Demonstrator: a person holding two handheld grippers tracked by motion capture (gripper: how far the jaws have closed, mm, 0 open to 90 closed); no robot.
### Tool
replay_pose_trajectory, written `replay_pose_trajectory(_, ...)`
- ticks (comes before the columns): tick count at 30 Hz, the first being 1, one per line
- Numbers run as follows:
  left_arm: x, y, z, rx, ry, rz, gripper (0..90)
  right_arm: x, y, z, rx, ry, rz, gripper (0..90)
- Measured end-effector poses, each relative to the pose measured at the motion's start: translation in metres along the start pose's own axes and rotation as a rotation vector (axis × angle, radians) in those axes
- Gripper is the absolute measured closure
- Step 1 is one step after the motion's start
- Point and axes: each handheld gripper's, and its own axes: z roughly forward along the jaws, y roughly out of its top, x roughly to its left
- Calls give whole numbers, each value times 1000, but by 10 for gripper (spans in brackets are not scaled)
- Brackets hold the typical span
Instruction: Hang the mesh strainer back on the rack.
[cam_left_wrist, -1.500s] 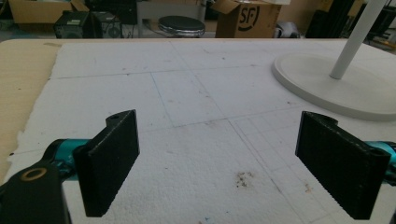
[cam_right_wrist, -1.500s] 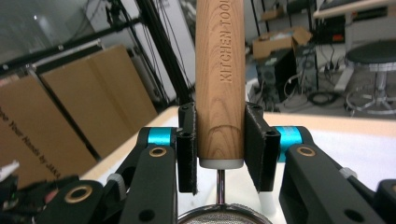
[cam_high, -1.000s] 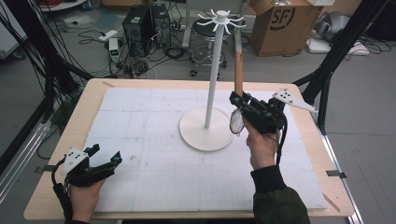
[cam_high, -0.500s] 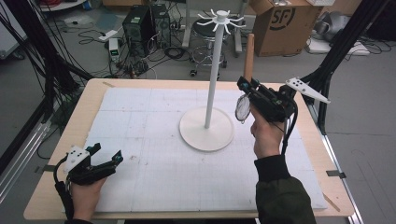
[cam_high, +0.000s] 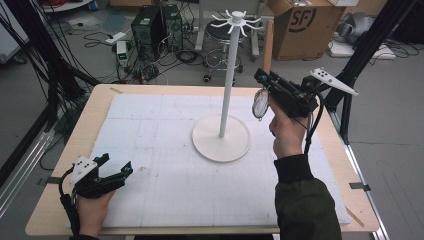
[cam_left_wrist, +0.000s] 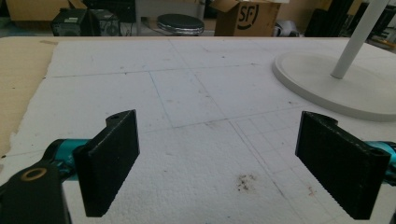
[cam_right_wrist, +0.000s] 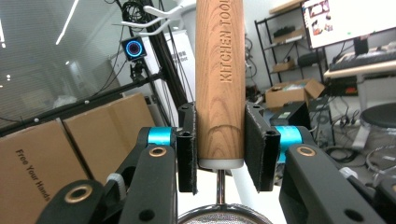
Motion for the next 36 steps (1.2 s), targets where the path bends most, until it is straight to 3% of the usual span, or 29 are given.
replay_pose_trajectory(3, 1, 0, 0, -2, 4, -2, 142, -2, 0, 3, 3, 9, 17, 691)
replay_pose_trajectory(14, -2, 0, 4, 8, -11, 5, 142, -7, 0, 14, 13, 26, 8, 690)
replay_pose_trajectory(36, -2, 1, 3, 3, -16, -1, 142, -1, -10, 30, 56, 40, -4, 689)
